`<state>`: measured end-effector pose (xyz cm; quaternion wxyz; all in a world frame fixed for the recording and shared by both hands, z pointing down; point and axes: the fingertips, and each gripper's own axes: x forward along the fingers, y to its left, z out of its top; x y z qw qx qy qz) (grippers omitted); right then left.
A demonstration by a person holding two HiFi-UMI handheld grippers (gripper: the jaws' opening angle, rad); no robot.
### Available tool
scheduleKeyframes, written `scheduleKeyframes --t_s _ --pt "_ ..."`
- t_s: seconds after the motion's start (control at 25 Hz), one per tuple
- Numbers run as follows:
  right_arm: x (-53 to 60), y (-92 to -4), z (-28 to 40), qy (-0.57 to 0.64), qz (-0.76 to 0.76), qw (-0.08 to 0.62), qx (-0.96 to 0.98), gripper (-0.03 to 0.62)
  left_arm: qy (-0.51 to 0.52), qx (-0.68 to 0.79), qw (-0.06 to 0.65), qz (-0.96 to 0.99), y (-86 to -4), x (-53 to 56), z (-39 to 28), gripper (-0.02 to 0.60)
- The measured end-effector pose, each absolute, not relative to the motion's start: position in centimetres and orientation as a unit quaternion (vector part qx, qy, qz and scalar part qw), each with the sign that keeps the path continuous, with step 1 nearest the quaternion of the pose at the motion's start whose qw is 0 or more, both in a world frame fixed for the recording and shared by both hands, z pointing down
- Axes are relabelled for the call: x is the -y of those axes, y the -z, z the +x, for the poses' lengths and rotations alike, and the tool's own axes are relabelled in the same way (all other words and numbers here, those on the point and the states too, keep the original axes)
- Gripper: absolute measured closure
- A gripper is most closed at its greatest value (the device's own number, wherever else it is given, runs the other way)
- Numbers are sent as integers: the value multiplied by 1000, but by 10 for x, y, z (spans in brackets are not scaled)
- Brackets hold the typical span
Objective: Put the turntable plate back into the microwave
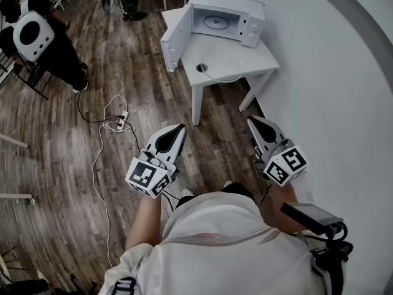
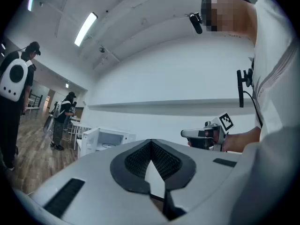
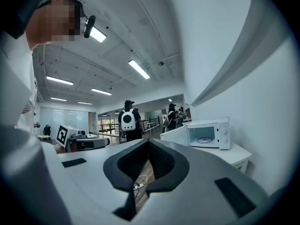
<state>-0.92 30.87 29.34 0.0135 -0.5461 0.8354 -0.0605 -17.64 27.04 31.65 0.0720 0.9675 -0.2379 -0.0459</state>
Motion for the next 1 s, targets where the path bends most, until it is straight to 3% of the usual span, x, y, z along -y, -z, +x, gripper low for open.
scheduleKeyframes --t_s 0.4,1.0 --pt "-307 -306 -45 73 -580 7 -812 589 30 212 46 976 -327 -273 -210 572" --pt "-261 -318 -17 85 -579 19 -810 589 32 214 70 974 -329 -221 -185 572"
